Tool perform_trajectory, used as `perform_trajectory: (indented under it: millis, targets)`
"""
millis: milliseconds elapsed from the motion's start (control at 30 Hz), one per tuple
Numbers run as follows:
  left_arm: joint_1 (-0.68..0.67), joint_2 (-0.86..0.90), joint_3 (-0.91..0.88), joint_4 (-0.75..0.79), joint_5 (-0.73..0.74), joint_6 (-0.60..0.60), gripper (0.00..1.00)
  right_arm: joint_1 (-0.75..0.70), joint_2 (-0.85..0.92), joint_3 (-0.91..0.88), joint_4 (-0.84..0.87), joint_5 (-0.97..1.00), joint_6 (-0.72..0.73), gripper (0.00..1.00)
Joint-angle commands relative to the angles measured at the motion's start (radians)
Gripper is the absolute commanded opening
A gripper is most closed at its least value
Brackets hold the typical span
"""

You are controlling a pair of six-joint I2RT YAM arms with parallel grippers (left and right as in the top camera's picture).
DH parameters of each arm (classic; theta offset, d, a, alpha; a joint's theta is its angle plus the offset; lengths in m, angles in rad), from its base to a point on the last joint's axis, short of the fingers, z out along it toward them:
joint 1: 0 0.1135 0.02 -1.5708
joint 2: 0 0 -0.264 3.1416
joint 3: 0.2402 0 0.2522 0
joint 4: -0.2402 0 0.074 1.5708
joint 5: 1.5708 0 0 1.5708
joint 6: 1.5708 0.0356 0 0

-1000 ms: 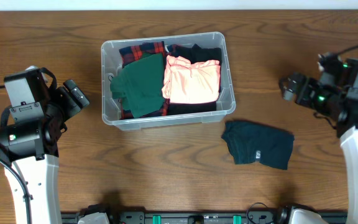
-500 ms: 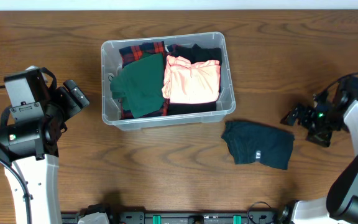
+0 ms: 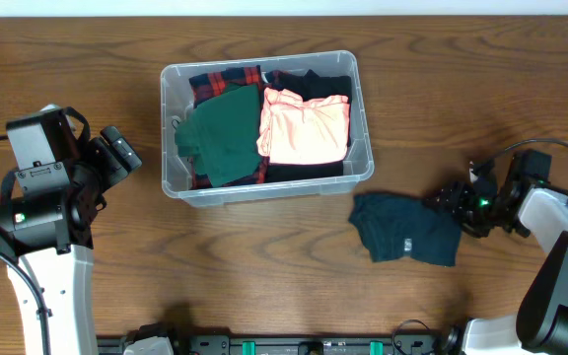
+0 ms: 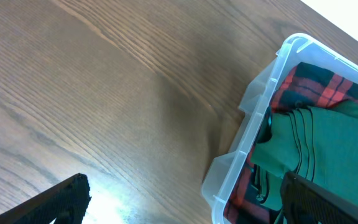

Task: Pack container
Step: 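Move the right gripper to the dark navy garment and grasp it, then lift the navy garment with the right gripper and lower it into the bin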

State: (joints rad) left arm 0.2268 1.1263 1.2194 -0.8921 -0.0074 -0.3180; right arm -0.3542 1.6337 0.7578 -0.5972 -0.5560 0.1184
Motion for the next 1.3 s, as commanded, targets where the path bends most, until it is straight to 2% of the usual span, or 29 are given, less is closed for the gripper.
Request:
perform_trajectory:
  millis: [0, 67, 167, 300, 467, 600, 733, 867, 1033, 1167, 1267]
  targets:
    - [0.004, 0.003, 0.002, -0.002, -0.012, -0.009, 0.98, 0.031, 0.033, -0.048, 0.02, -0.028, 0.003, 0.53]
    - [0.004, 0.003, 0.002, -0.002, -0.012, -0.009, 0.98, 0.038, 0.033, -0.043, 0.035, -0.053, 0.003, 0.32]
    - [0.004, 0.003, 0.002, -0.002, -0.012, -0.009, 0.98, 0.038, 0.025, -0.021, 0.037, -0.111, 0.004, 0.12]
    - [0.004, 0.003, 0.002, -0.002, -0.012, -0.009, 0.98, 0.038, -0.036, 0.029, 0.01, -0.164, 0.007, 0.02]
    - [0.004, 0.003, 0.002, -0.002, -0.012, -0.009, 0.98, 0.038, -0.195, 0.111, 0.0, -0.331, 0.008, 0.01]
    - [0.004, 0.003, 0.002, -0.002, -0.012, -0.009, 0.98, 0.038, -0.31, 0.184, 0.014, -0.435, 0.093, 0.01]
    - [0.004, 0.003, 0.002, -0.002, -0.012, -0.009, 0.98, 0.046, -0.38, 0.225, 0.116, -0.538, 0.237, 0.01]
    - [0.004, 0.003, 0.002, -0.002, -0.012, -0.009, 0.98, 0.109, -0.422, 0.226, 0.34, -0.562, 0.457, 0.01]
    - [0.004, 0.003, 0.002, -0.002, -0.012, -0.009, 0.98, 0.28, -0.421, 0.226, 0.667, -0.467, 0.672, 0.01]
    - [0.004, 0.003, 0.002, -0.002, -0.012, -0.009, 0.98, 0.435, -0.401, 0.226, 0.857, -0.268, 0.753, 0.01]
    - [0.004, 0.003, 0.002, -0.002, -0.012, -0.009, 0.98, 0.525, -0.375, 0.226, 0.897, -0.137, 0.757, 0.01]
